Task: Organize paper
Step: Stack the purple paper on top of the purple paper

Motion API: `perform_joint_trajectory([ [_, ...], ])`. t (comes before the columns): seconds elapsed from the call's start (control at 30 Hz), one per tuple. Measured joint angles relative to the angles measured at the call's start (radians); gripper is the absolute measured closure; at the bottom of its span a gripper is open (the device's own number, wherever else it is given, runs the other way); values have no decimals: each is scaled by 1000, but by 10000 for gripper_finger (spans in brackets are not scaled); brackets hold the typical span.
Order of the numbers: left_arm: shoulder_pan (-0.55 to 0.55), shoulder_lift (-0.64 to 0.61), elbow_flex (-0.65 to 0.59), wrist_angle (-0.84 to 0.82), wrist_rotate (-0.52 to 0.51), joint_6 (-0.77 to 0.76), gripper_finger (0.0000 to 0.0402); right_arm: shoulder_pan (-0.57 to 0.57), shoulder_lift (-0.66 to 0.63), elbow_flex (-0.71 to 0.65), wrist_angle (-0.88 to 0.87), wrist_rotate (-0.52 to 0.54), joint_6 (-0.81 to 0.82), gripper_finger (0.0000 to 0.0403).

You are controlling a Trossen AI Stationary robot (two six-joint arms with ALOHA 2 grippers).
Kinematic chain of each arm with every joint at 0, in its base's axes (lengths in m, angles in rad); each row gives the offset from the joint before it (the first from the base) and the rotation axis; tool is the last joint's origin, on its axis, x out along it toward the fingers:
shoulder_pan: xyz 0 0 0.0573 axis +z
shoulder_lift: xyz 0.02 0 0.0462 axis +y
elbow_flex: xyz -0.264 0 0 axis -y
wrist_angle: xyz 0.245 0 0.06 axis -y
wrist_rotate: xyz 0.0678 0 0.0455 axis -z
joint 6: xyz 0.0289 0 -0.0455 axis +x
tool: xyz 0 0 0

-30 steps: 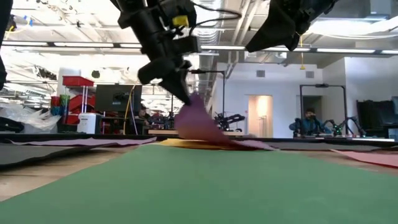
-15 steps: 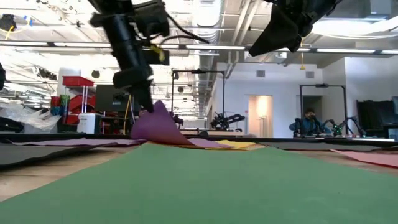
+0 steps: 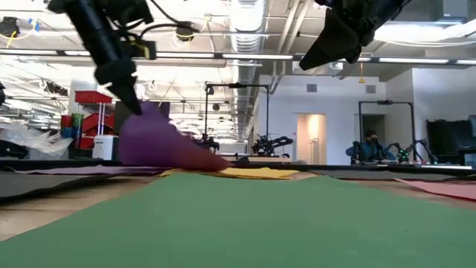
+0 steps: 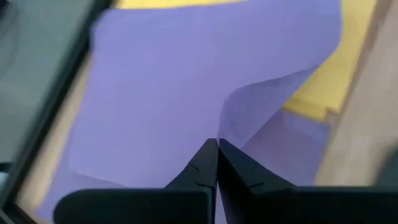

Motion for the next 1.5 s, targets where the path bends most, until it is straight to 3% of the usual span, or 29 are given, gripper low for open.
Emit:
perform_joint_trajectory([
  [0.27, -44, -71, -55, -48, 71, -62, 401, -11, 0, 0, 0, 0, 3, 403],
  [0.5, -69, -71, -55, -47, 248, -63, 401, -11, 0, 0, 0, -1, 5, 403],
  [0.7, -111, -63, -54, -114, 377, -223, 401, -11, 0, 0, -1, -2, 6, 403],
  [0.93, -197, -62, -54, -316, 363, -395, 401, -11, 0, 0, 0, -4, 5, 403],
  [1.13, -237, -62, -54, -457, 242, -501, 401, -11, 0, 0, -1, -4, 3, 403],
  [1.5, -250, -62, -54, -472, 114, -559, 401, -11, 0, 0, -1, -5, -5, 403],
])
